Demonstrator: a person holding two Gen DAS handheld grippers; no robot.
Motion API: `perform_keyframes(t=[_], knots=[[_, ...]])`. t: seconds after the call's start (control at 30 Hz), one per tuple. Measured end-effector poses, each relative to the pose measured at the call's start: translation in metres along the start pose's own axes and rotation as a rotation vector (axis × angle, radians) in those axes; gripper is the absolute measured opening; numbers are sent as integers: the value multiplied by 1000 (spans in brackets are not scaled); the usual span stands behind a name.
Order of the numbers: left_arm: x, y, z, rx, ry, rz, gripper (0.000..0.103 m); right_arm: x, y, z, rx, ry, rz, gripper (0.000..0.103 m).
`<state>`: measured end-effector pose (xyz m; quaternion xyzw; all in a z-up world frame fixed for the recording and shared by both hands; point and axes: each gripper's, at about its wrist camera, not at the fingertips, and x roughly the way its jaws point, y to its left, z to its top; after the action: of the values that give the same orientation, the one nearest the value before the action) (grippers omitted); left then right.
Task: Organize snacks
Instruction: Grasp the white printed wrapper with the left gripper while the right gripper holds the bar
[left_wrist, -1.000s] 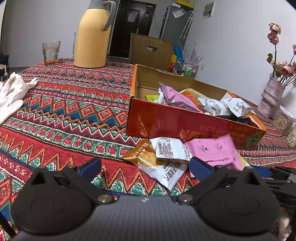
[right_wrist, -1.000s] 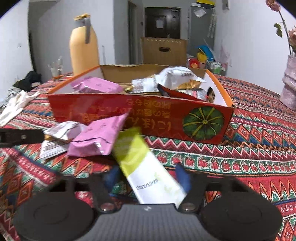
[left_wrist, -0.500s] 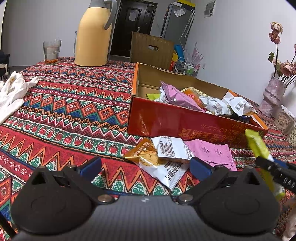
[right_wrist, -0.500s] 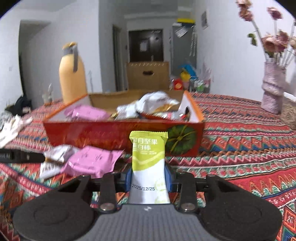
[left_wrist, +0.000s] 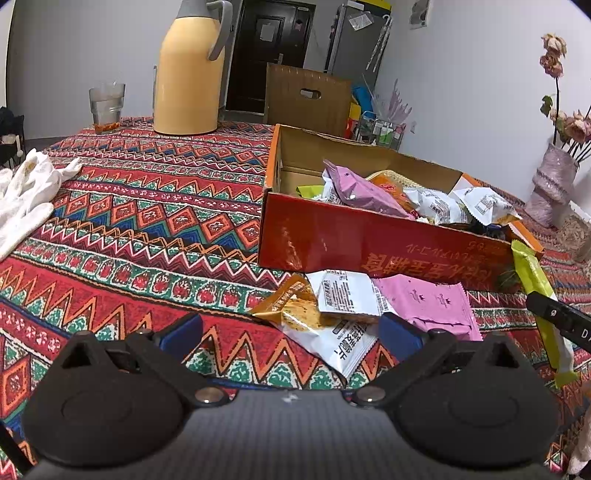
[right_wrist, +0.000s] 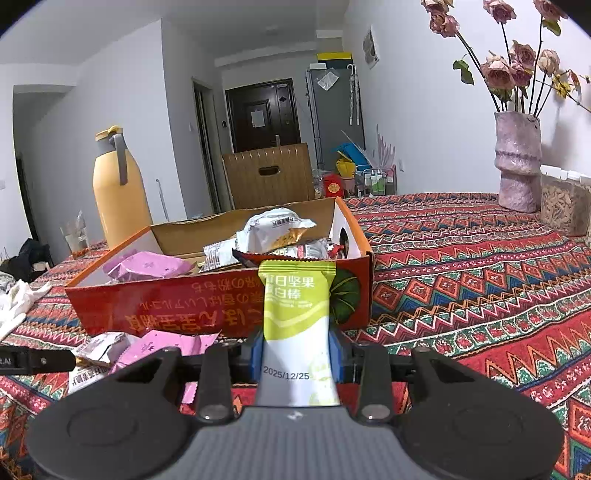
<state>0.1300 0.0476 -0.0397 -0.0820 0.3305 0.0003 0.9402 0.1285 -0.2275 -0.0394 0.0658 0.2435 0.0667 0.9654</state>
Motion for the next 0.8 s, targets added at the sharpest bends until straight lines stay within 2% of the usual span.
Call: perform_keyframes(t=[0.13,0.3,0.47,0.63,0.7,0.8], knots=[[-1,-6,6,18,19,-1,103,0,-1,-1,11,-7,7,34],[0,-21,19,60,18,34,103,-2,-3,-3,22,-22,12,34],[14,-46,27,137,42,123,103,-4,-6,-3,40,-36,21,34],[33,-60,31,155,80,134,88,-6,-8,-4,48,-47,39,34],[40,-62,31,159,101,132,77,-6,-9,-4,54,-46,44,34],[50,-63,30,156,131,113,67,-6,-10,-4,57,-47,50,34]])
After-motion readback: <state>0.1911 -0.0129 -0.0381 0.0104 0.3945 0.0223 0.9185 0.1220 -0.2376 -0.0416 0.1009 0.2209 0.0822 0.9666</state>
